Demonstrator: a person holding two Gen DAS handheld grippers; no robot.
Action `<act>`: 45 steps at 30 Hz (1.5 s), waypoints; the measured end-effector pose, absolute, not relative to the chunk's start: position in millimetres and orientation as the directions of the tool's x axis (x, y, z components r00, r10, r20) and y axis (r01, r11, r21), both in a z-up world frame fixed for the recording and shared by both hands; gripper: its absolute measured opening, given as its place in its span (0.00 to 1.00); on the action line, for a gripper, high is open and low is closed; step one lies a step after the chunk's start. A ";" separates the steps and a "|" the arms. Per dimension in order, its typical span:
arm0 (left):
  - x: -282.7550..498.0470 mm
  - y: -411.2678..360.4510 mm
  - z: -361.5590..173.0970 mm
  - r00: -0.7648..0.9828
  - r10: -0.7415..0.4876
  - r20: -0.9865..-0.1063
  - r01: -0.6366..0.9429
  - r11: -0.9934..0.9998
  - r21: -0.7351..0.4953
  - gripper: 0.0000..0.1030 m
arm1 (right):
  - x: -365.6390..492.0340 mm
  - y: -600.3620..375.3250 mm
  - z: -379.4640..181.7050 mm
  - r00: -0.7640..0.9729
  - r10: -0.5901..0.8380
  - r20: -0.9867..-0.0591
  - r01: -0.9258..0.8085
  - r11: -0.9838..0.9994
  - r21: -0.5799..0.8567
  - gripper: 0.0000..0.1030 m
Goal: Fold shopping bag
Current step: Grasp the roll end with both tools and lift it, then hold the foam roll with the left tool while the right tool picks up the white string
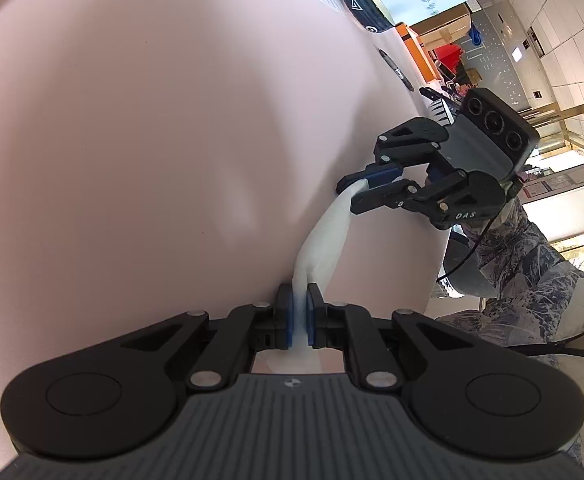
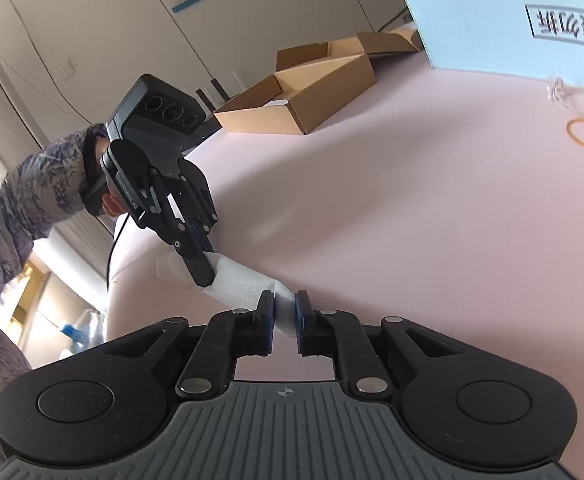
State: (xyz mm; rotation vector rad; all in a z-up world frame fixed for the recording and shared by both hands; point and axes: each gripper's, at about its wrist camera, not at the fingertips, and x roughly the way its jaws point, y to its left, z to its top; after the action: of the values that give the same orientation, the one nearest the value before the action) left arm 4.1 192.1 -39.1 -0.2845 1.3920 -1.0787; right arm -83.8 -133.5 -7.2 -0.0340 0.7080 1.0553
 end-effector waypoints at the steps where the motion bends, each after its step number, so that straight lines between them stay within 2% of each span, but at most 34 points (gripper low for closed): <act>1: 5.6 190.8 -37.9 -0.179 -0.737 -0.651 0.442 0.531 -0.723 0.08 | -90.7 -136.1 -3.8 0.323 0.787 -0.526 -0.803 0.522 0.288 0.15; 3: 6.0 188.1 -35.3 -0.173 -0.729 -0.662 0.444 0.542 -0.714 0.08 | -94.6 -146.6 3.1 0.375 0.789 -0.487 -0.792 0.545 0.273 0.15; 6: 6.2 184.9 -32.1 -0.163 -0.718 -0.677 0.450 0.557 -0.698 0.08 | -93.6 -172.4 21.6 0.534 0.740 -0.409 -0.750 0.638 0.175 0.14; 10: 11.1 180.5 -34.0 -0.158 -0.711 -0.685 0.451 0.566 -0.691 0.08 | -87.8 -192.1 31.2 0.668 0.647 -0.366 -0.657 0.745 0.117 0.14; 15: 12.9 179.5 -34.3 -0.152 -0.700 -0.698 0.455 0.577 -0.678 0.08 | -51.4 -189.8 22.4 0.738 0.542 -0.403 -0.556 0.826 0.094 0.15; 23: 9.8 176.0 -31.0 -0.128 -0.679 -0.723 0.467 0.602 -0.648 0.08 | 38.3 -152.6 27.0 0.813 0.423 -0.402 -0.487 0.870 -0.070 0.22; 25: 7.8 176.3 -29.9 -0.117 -0.675 -0.728 0.469 0.609 -0.640 0.08 | 58.3 -147.5 27.6 0.821 0.409 -0.398 -0.479 0.873 -0.091 0.25; 31: -1.8 178.7 -25.3 -0.072 -0.660 -0.748 0.487 0.631 -0.604 0.08 | 102.4 -151.1 20.9 0.821 0.395 -0.411 -0.465 0.881 -0.083 0.25; 37: -12.8 184.3 -16.6 -0.026 -0.643 -0.766 0.517 0.647 -0.560 0.08 | 105.0 -164.5 9.0 0.781 0.441 -0.442 -0.522 0.850 -0.075 0.25; 41: -19.0 182.5 -12.0 -0.006 -0.630 -0.776 0.538 0.652 -0.533 0.08 | 110.3 -142.4 6.1 0.781 0.409 -0.472 -0.539 0.823 -0.178 0.28; 45: -31.3 171.9 -12.5 0.008 -0.628 -0.778 0.540 0.658 -0.525 0.08 | 138.3 -127.4 -0.6 0.769 0.388 -0.508 -0.530 0.831 -0.169 0.29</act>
State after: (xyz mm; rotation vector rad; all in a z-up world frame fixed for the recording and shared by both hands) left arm -31.3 171.9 -12.5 -0.0853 1.2678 -0.9146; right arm 138.3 -127.4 -0.6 -0.3132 0.4773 0.5065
